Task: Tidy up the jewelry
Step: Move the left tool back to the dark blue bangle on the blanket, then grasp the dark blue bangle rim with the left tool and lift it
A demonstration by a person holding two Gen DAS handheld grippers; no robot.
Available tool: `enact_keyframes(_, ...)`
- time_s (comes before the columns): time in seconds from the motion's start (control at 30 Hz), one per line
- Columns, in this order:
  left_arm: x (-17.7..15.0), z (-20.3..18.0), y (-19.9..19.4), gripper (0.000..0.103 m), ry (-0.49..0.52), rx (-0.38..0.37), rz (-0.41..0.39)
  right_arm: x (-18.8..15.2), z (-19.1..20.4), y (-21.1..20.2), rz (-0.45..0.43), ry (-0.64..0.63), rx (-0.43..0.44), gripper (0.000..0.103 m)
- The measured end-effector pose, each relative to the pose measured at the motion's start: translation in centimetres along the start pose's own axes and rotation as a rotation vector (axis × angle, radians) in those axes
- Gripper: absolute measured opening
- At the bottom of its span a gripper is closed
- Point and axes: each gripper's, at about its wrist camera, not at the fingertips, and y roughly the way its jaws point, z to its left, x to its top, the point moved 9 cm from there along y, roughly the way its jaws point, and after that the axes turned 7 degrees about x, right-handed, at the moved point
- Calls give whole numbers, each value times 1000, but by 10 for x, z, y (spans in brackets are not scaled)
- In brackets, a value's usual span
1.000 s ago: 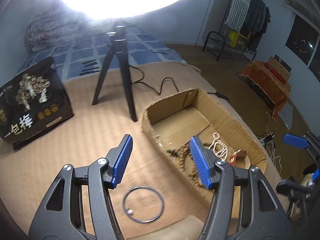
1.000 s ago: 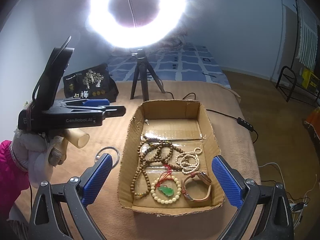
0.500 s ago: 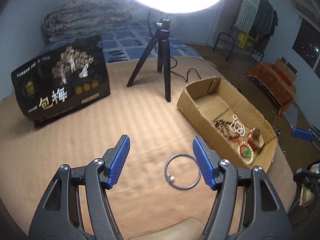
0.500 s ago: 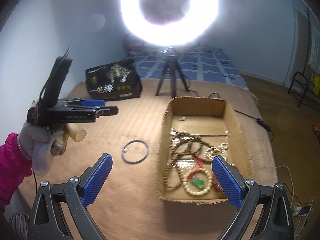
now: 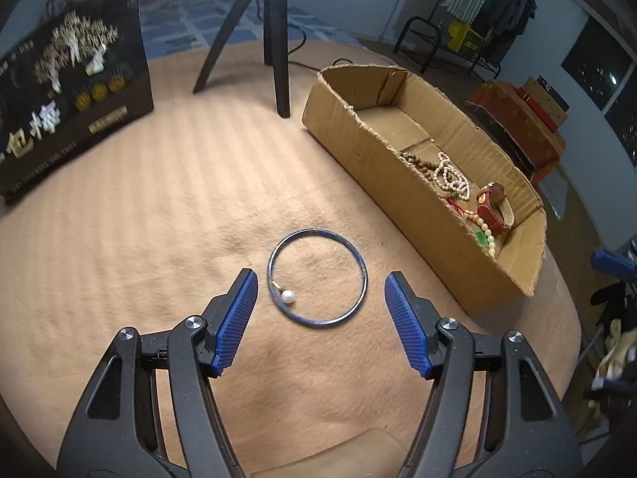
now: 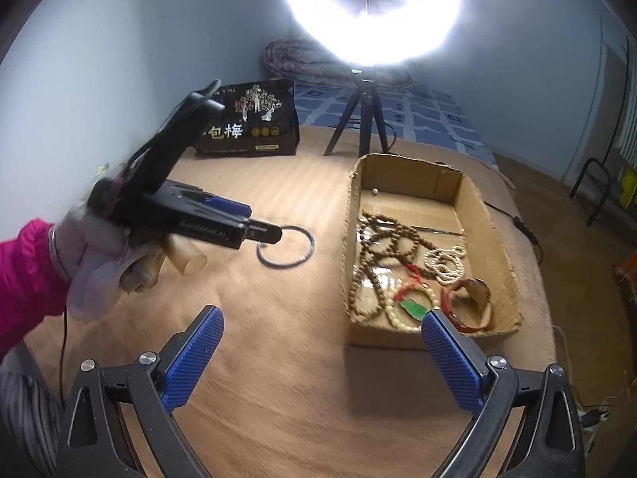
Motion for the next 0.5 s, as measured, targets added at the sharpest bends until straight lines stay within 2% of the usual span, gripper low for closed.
enact_keyframes(0.5,4,8,42,69,-107,-13,78,-6,-20,-10,-24,54,-31,101)
